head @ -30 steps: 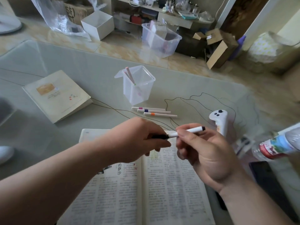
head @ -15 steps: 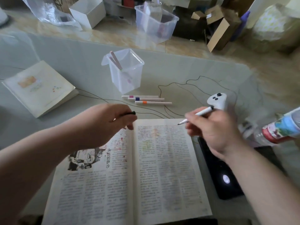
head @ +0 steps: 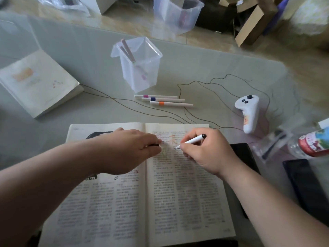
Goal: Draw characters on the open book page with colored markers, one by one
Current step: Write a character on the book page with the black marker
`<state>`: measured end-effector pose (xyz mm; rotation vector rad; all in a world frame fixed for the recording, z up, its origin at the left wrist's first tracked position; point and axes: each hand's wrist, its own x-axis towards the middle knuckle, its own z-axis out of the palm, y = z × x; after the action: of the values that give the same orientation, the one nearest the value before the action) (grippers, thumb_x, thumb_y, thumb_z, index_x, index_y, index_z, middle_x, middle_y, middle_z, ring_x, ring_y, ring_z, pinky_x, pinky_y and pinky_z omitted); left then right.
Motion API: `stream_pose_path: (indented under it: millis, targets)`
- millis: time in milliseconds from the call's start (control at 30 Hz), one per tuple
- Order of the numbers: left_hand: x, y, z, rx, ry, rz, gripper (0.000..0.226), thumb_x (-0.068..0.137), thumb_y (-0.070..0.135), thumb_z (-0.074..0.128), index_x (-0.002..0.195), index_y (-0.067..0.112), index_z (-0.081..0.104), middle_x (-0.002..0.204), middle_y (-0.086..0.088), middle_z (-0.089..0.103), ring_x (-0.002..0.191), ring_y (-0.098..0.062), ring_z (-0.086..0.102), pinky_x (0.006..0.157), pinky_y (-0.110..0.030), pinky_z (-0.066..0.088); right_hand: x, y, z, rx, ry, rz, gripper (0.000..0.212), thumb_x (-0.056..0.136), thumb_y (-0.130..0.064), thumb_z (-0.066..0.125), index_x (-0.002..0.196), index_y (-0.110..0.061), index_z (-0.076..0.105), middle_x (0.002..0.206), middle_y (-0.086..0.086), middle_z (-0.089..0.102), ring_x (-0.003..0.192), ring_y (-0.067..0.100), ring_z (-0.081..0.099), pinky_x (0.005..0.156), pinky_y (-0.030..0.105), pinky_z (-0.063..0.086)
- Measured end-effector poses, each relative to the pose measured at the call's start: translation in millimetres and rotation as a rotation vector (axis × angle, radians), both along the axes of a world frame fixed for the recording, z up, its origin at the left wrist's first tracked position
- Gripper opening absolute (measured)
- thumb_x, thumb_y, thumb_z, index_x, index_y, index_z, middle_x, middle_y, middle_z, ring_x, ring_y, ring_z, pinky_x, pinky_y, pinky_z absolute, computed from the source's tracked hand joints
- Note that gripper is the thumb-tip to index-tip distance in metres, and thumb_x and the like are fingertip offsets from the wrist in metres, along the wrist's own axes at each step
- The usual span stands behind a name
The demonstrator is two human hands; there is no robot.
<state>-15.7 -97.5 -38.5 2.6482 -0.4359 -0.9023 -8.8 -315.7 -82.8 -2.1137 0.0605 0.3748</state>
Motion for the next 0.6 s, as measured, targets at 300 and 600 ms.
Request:
stream_pose_path:
  millis: [300,600]
  targets:
    - [-0.8,-1.0,3.9,-0.003,0.008,0.006,0.042,0.101,0.053,0.03,0.14,0.047,0.044,0.144,0.021,0.047,0.131,-0.013,0.04,0.104,-0.029,0.024,-7.7,0.4,-1.0,-0.053,-0.033,-0.029,0.01,0.078,-0.021,0.079,0.073,-0.019,0.071,0.068,0.003,0.075,0.067,0.025,0.071,0.071,0.048,0.061]
    - [-2.0,-4.4,6.8,0.021,0.007,0.017,0.041,0.101,0.053,0.03,0.14,0.049,0.043,0.145,0.02,0.046,0.131,-0.015,0.04,0.095,-0.028,0.024,-9.2,4.2,-3.8,-0.208,-0.059,-0.022,0.01,0.081,-0.022,0.075,0.075,-0.02,0.067,0.066,-0.005,0.07,0.062,0.01,0.065,0.056,0.023,0.049]
